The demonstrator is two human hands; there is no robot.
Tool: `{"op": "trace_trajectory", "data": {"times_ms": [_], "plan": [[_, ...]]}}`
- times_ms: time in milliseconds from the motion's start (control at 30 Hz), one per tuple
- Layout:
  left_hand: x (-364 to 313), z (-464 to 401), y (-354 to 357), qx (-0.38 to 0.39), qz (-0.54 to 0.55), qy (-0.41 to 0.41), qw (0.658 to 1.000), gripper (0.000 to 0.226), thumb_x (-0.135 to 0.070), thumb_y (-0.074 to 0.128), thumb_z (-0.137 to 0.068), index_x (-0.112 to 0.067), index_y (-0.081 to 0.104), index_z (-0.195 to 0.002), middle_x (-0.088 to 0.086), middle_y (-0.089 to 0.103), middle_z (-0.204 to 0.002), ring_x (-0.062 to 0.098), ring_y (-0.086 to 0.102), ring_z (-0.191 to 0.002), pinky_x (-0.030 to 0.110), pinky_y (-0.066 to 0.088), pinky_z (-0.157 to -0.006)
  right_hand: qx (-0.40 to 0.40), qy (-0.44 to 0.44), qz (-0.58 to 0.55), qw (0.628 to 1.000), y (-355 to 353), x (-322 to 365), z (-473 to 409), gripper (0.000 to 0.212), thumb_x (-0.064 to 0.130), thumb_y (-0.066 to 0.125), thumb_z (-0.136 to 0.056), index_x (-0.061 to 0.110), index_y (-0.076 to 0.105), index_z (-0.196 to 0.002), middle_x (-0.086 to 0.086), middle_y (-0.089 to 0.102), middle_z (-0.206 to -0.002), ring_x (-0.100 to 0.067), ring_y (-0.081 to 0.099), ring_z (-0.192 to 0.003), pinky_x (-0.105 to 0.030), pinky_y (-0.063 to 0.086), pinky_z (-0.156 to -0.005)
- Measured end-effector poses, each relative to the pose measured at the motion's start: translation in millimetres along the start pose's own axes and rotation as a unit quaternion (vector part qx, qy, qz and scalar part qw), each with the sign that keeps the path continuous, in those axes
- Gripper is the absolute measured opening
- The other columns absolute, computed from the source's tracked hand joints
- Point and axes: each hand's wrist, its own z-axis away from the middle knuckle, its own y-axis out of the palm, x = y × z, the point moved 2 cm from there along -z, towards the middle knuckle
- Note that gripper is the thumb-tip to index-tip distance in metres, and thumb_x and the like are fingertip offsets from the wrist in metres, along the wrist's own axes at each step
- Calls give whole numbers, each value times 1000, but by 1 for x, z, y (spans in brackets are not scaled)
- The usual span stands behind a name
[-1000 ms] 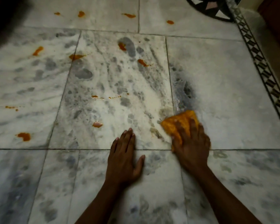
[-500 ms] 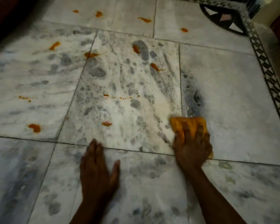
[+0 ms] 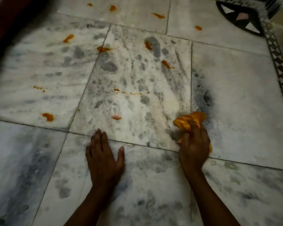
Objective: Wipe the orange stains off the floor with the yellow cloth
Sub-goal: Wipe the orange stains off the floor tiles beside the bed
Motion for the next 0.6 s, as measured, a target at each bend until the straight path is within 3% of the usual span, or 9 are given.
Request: {"op": "trace_trajectory", "data": {"times_ms": [100,200,300,367,400,467,533,600], "plan": [[7,0,-2,2,44,-9,999,80,-53,52,-94,-10,38,-159,10,33,-169,28,31,-156,47,27,-124,62,-14,40,997,55,36,8,62,35,38,-87,7,70,-132,-27,64,-140,-52,50,-138,-63,30,-121],[26,-8,-12,-4,105,28,994,71,-45,54,-96,-7,43,-156,13,44,-162,30,42,-149,39,33,-121,137,-116,18,984,95,74,21,58,32,40,-88,12,71,-133,-25,56,-151,-47,44,-147,-56,25,-125],[68,-18,-26,-13,33,65,997,68,-41,52,-99,-4,45,-155,16,48,-160,34,48,-145,43,38,-117,226,-297,5,928,86,66,47,57,29,44,-91,19,64,-143,-18,47,-161,-41,38,-152,-54,24,-126],[91,-22,-34,-25,-6,38,999,71,-46,49,-97,-3,47,-153,17,47,-161,37,48,-145,49,40,-115,248,-398,49,882,63,36,65,61,34,49,-90,27,57,-150,-14,42,-165,-40,33,-155,-60,28,-122],[97,-25,-35,-28,-10,17,999,72,-48,49,-96,-2,48,-152,18,46,-161,38,47,-146,51,39,-115,240,-398,70,883,56,23,63,65,38,51,-88,31,54,-152,-15,41,-165,-42,31,-155,-64,28,-121],[101,-26,-32,-41,-9,-5,999,72,-48,50,-95,-2,50,-150,19,45,-161,38,44,-147,51,36,-116,179,-302,131,927,67,28,37,69,46,49,-87,35,48,-156,-17,38,-167,-50,28,-154,-67,24,-123],[103,-27,-27,-50,-2,-6,999,70,-47,51,-95,-5,50,-151,17,45,-160,36,43,-147,50,35,-116,100,-161,147,971,107,72,9,64,54,44,-94,36,48,-156,-19,36,-167,-56,26,-152,-67,17,-124],[102,-28,-25,-60,1,4,998,70,-48,51,-95,-7,51,-151,15,46,-160,35,44,-146,50,37,-115,80,-142,119,979,149,124,0,59,57,44,-98,34,55,-151,-19,40,-165,-57,29,-151,-67,18,-125]]}}
